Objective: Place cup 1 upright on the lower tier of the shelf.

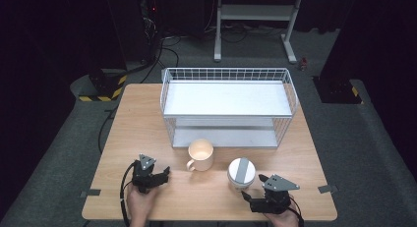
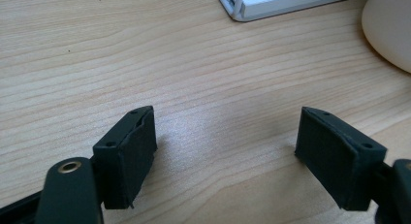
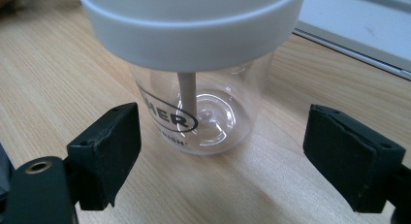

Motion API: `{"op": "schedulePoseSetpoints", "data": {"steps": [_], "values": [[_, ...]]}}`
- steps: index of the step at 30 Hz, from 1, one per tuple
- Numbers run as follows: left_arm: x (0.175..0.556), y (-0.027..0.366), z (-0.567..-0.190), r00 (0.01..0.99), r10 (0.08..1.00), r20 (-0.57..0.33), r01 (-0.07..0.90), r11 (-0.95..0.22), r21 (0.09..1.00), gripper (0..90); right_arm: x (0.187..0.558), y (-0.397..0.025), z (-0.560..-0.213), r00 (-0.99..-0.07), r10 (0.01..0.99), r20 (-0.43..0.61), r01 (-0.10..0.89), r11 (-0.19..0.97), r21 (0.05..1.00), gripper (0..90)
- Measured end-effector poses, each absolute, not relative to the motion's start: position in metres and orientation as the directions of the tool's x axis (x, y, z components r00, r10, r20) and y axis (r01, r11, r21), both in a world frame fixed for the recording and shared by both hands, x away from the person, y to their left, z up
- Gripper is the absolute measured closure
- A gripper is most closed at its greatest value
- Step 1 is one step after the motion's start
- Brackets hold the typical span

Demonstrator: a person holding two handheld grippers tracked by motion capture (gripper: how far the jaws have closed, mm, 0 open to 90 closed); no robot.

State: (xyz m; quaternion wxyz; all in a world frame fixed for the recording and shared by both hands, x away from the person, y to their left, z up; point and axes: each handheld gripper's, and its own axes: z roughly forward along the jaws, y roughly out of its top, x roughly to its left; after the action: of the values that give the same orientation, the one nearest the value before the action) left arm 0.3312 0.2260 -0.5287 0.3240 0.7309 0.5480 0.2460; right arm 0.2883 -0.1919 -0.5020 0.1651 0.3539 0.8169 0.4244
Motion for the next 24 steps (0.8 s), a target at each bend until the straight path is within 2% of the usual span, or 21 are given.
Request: {"op": "schedulePoseSetpoints", "data": {"steps": [24], "values": [[0.331,0.226,-0.529,0.278,0.960,0.005,0.642,-0.190,0.743,22.5,0.297,-0.178,-0.496,-0.712,0.703,0.010,0.403,0.396,0.825,11.5]]}}
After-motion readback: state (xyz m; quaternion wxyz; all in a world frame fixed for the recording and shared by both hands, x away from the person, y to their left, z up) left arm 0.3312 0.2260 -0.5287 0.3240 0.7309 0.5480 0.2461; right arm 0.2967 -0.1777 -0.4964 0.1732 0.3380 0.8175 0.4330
